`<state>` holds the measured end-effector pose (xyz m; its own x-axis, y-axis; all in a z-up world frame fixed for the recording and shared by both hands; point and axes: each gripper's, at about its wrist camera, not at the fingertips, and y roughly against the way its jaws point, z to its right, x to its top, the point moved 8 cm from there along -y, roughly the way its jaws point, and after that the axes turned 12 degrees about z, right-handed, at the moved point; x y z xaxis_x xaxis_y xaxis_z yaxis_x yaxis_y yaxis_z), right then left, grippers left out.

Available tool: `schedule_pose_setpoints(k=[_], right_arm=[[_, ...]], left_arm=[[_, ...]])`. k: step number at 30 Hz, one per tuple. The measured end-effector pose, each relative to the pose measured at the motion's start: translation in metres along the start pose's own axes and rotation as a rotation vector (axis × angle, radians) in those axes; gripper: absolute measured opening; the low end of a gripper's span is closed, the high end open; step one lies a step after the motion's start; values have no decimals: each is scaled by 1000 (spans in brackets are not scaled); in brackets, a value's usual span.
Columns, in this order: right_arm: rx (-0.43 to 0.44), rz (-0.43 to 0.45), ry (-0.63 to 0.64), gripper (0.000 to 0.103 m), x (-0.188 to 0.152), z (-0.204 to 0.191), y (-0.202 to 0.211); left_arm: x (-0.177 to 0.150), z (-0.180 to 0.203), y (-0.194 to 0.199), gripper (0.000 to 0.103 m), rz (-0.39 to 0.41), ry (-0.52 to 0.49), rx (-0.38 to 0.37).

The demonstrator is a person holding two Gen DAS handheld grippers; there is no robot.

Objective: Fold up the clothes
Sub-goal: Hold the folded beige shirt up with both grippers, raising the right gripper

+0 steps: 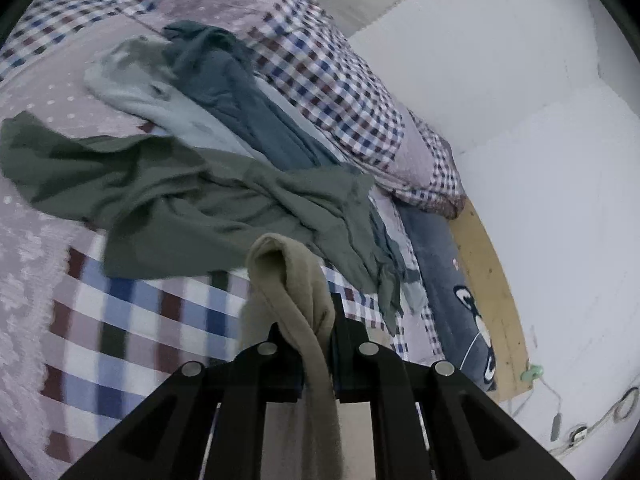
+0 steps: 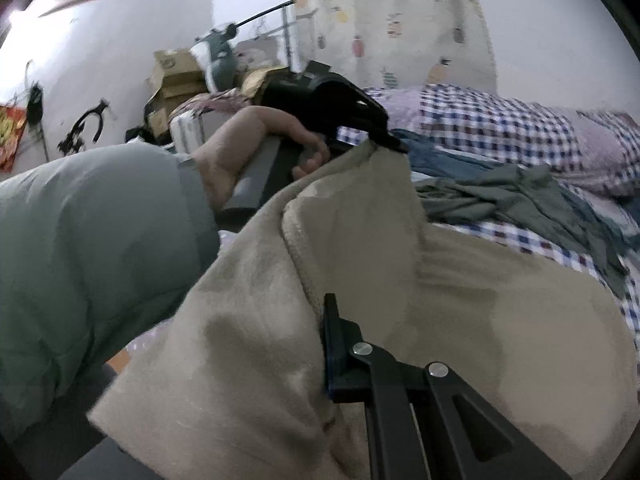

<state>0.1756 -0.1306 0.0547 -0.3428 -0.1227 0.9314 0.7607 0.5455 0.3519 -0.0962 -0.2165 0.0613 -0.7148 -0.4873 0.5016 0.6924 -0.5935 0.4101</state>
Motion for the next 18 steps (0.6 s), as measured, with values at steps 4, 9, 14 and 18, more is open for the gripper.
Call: schedule_pose_setpoints(k=[4, 9, 14, 18], right_arm=[[-41, 13, -64, 4, 2, 34, 25], [-98, 42, -131, 4, 5, 79, 65], [-163, 65, -195, 4, 1, 127, 104], [-221, 70, -258, 4, -9, 168, 131]], left_arm=[[-13, 45, -20, 9, -12, -16, -12], [-37, 110, -49, 9, -67, -90, -27], [-70, 166, -87, 9, -129, -146, -25], [-103, 198, -129, 9, -181, -171, 3]])
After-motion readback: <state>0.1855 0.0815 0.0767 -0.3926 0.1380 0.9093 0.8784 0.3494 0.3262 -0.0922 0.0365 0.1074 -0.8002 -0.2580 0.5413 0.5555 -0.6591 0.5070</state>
